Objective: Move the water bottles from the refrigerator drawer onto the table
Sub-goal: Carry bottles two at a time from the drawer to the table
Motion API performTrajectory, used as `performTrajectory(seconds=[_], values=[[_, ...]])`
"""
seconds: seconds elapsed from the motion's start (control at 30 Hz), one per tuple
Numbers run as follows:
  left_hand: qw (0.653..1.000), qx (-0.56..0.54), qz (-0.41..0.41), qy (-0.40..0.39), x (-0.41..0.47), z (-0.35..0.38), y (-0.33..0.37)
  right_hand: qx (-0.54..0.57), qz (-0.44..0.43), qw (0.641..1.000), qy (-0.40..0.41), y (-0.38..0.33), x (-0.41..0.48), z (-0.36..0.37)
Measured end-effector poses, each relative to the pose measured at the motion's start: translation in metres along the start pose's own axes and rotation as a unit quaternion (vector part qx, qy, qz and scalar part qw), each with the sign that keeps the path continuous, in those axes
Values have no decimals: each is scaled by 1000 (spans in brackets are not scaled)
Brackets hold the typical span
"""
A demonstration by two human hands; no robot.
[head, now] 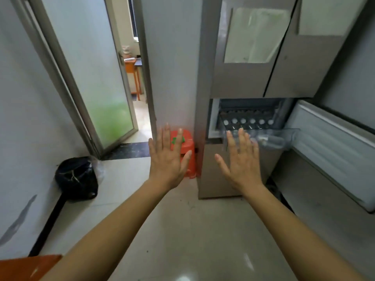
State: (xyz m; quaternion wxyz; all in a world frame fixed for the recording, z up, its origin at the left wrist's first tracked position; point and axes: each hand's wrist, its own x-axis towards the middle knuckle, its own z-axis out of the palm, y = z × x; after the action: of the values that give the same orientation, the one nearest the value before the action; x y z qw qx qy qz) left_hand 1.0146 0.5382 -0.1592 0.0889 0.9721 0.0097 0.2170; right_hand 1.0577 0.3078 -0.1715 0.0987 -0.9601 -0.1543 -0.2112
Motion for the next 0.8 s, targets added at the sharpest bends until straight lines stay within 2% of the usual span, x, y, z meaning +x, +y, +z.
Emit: performTrajectory(seconds=[0.2,0.43,0.63,0.8], values=[[994,-29,86,-66,122,69,85,-33,105,993,39,121,43,-4],[976,-43,153,-151,207,149,159,-26,210,977,25,235,77,24],[974,-41,110,-194,286,220,191,10,193,981,-23,324,151,82],[960,-26,46,-277,347,269,210,25,149,985,-79,390,225,120]])
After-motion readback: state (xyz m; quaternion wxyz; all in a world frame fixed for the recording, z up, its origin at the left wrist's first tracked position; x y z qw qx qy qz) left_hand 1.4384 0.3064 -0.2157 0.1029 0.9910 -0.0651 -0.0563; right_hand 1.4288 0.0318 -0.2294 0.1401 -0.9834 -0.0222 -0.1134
